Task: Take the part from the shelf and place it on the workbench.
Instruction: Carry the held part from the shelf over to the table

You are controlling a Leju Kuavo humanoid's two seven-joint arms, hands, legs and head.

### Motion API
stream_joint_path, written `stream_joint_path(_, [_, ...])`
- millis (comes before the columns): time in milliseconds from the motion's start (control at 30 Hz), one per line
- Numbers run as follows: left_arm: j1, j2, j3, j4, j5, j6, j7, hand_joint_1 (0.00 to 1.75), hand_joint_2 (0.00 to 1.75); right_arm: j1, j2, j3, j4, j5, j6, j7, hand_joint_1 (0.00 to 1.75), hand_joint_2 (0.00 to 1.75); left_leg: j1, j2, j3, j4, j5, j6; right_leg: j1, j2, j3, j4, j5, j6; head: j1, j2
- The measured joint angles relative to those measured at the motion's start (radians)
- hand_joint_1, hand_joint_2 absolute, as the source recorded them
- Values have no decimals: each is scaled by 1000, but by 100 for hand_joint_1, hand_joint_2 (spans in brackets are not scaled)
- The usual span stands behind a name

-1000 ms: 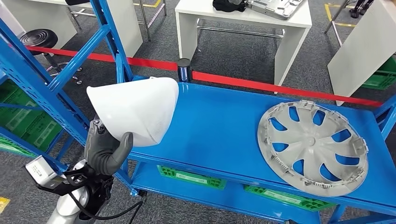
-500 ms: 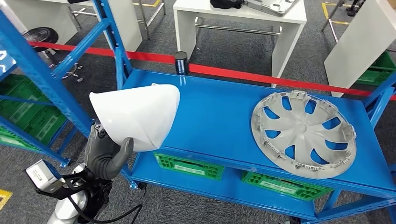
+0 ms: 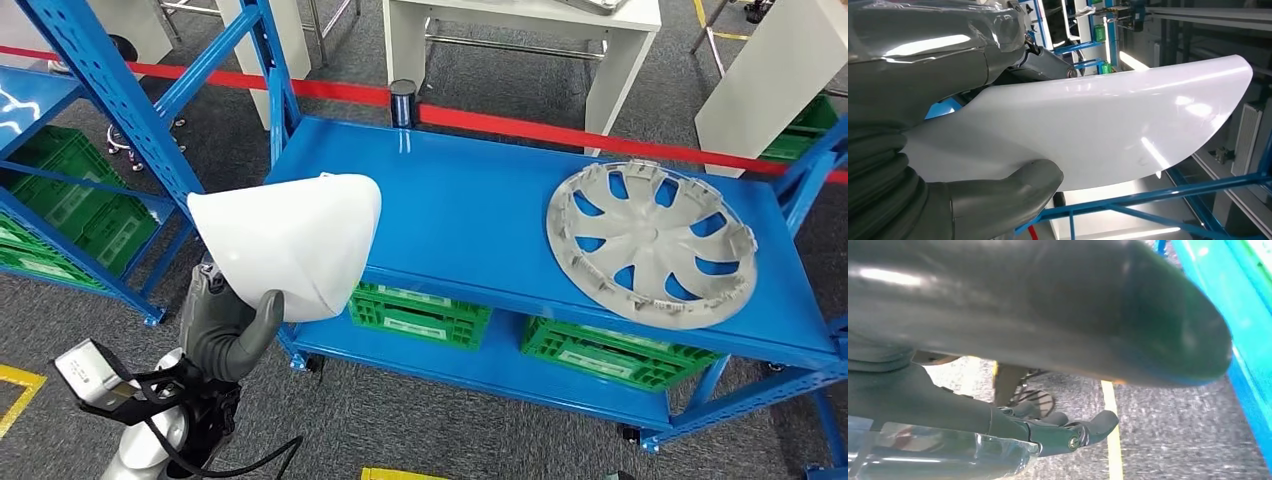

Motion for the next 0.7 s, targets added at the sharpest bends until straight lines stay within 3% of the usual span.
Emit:
stream_joint_path(100, [0,0,1,-2,-1,0,0,168,175,0,0,0,0,0,1,0,0,0,5,0,-7,3,17,-18,5,0,-6,-19,7,-20,-1,0])
stream_joint_path(133, [0,0,2,-2,-1,0,0,168,175,0,0,0,-1,0,1,1,0,0,8,-2,-12,13,3,-25,3,-1,-13,-19,16,-28,-1,0])
stream_joint_path(200, [1,0,3,-2,-1,0,0,168,175,-2,1,0,-1,0,1,1,0,0,15,-6,-33,86,-83,-38,-1,-5,-32,-20,39,-39,-1,0])
stream_joint_path(267, [2,2,4,-2,-1,0,0,168,175,-3,1,1,-2,0,1,2,0,0,22,-6,-57,213,-183,-50,0,-6,-57,-19,64,-42,-4,0])
stream_joint_path(300, [2,2,4,-2,-1,0,1,168,175,-3,1,1,-2,0,1,2,0,0,24,-6,-60,266,-203,-53,1,-6,-72,-18,77,-41,-4,0])
stream_joint_path(333, [2,3,5,-2,-1,0,0,168,175,-3,1,1,-2,0,1,2,0,0,27,-6,-52,294,-201,-55,1,-7,-87,-18,89,-39,-4,0])
stream_joint_path(367, [2,3,5,-2,-1,0,0,168,175,-3,0,1,-2,0,1,2,0,0,28,-6,-27,289,-181,-55,1,-7,-103,-17,102,-36,-4,0])
stream_joint_path(433, [1,4,5,-2,-1,0,0,168,175,-3,0,1,-2,0,1,2,0,0,29,-7,77,171,-148,-50,2,-5,-129,-16,125,-29,-5,0])
stream_joint_path(500, [1,3,6,-3,0,0,0,168,175,-3,0,2,-3,0,1,2,0,0,24,-10,173,33,-162,-39,2,-4,-141,-18,145,-17,-3,0])
stream_joint_path(533, [0,4,8,-4,0,0,0,168,175,-4,0,2,-4,0,1,3,0,0,19,-12,192,-4,-173,-32,1,-4,-144,-20,155,-11,-3,0])
stream_joint_path(600, [0,3,11,-5,0,0,1,168,175,-3,0,3,-4,0,1,5,0,0,12,-11,184,-17,-160,-14,-4,-4,-147,-25,171,2,-3,0])
stream_joint_path(633, [-1,3,13,-5,0,0,1,168,175,-2,0,3,-4,0,1,6,0,0,12,-9,177,-22,-148,-4,-5,-3,-156,-17,164,3,-4,0])
stream_joint_path(700, [0,2,13,-5,0,0,1,168,175,0,2,4,-4,1,1,8,0,0,13,-6,154,-30,-116,14,-6,-2,-186,47,98,-8,0,0])
